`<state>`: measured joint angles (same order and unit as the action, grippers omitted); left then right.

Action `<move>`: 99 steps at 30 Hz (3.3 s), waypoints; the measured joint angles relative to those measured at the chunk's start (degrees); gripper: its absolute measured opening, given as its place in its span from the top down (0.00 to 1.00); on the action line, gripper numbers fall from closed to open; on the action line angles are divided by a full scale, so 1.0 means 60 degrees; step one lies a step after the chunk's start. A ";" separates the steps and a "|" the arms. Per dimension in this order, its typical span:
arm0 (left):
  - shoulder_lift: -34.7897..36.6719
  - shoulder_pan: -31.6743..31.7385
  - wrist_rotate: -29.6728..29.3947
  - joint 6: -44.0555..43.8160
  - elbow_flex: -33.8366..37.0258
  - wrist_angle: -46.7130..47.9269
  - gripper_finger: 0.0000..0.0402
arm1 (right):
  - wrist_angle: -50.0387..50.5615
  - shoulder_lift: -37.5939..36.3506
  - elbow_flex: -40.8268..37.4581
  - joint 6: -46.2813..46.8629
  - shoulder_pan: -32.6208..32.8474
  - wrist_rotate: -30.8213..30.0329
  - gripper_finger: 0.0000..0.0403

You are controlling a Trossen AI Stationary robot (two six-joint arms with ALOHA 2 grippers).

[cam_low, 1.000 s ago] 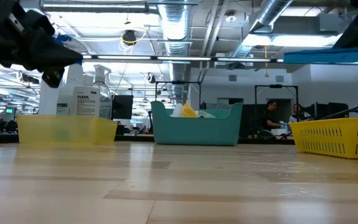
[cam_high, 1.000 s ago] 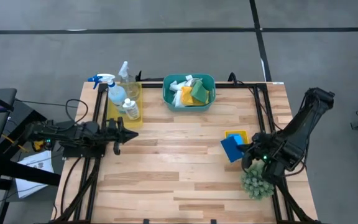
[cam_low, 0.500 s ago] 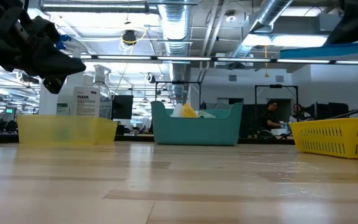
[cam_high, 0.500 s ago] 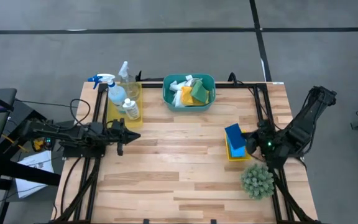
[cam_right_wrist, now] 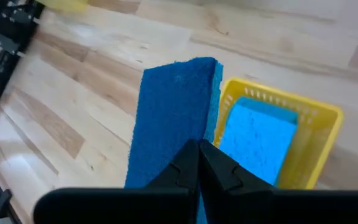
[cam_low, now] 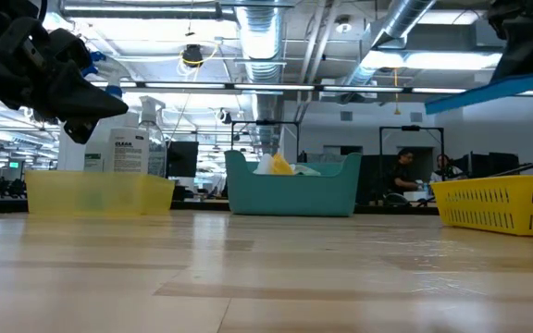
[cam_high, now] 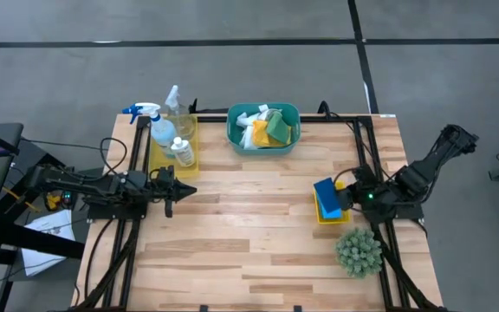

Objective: Pick & Place Kitchen Items
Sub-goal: Put the blue sponge into the right yellow bin

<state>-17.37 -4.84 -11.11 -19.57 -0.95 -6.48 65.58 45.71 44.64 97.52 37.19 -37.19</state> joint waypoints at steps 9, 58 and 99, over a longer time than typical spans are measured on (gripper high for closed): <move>0.0000 0.0000 0.0006 0.0000 0.0000 0.0000 0.99 | -0.0177 0.0004 -0.0751 0.1255 -0.0102 0.0483 1.00; 0.0000 -0.0003 0.0010 0.0000 -0.0011 0.0000 0.99 | -0.3902 0.0379 -0.1544 -0.1837 -0.2618 0.1323 1.00; 0.0001 -0.0001 0.0011 0.0000 -0.0011 0.0000 0.99 | -0.4525 0.1046 -0.3067 0.2108 -0.0470 -0.0526 1.00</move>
<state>-17.36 -4.85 -11.05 -19.57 -1.02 -6.48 38.43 51.99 26.24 110.17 34.37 -40.34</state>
